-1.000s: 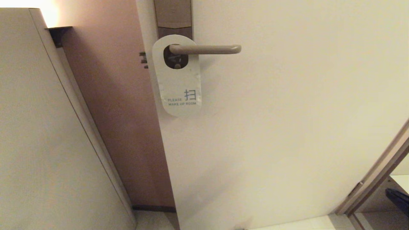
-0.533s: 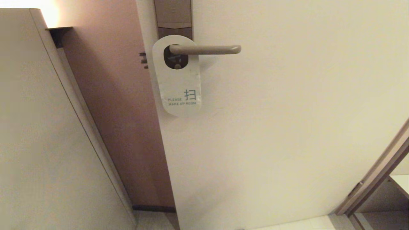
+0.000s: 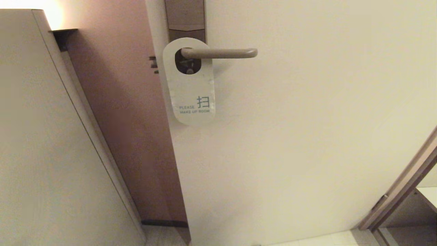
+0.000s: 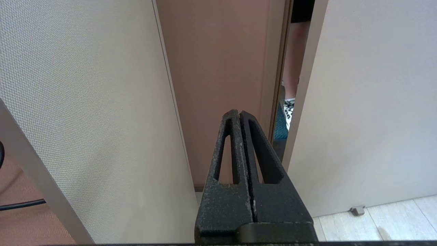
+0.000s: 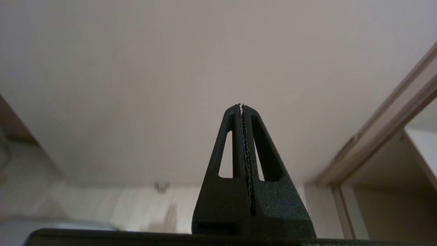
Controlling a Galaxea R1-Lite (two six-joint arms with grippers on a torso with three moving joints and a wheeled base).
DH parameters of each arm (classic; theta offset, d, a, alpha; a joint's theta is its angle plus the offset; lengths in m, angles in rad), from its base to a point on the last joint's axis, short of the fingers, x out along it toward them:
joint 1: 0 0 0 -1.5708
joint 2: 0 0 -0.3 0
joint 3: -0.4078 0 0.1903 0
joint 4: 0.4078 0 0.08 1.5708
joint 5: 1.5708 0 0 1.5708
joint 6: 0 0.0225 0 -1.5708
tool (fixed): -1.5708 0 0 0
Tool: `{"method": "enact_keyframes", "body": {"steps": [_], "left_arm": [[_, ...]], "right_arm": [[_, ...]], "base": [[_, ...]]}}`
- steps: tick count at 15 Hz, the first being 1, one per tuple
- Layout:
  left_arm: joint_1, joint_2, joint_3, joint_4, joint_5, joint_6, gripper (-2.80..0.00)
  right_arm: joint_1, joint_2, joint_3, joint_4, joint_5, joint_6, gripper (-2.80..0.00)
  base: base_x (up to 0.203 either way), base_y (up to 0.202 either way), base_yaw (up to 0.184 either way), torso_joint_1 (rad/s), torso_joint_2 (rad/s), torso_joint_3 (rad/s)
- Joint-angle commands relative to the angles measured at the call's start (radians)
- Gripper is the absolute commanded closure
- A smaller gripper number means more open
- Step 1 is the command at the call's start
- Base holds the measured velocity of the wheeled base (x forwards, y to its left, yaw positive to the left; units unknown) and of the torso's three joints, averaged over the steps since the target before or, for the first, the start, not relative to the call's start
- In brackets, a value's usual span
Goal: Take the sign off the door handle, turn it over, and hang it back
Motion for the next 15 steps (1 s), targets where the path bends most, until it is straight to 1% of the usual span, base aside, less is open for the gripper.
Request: {"method": "enact_keyframes", "body": {"steps": [1, 15], "left_arm": [[0.000, 0.000, 0.000, -0.001, 0.000, 0.000, 0.00], [0.000, 0.000, 0.000, 0.001, 0.000, 0.000, 0.00]], "right_arm": [[0.000, -0.074, 0.000, 0.000, 0.001, 0.001, 0.00], [0.000, -0.086, 0.000, 0.000, 0.004, -0.003, 0.00]], "base": [[0.000, 0.000, 0.000, 0.000, 0.00, 0.000], [0.000, 0.000, 0.000, 0.000, 0.00, 0.000]]}}
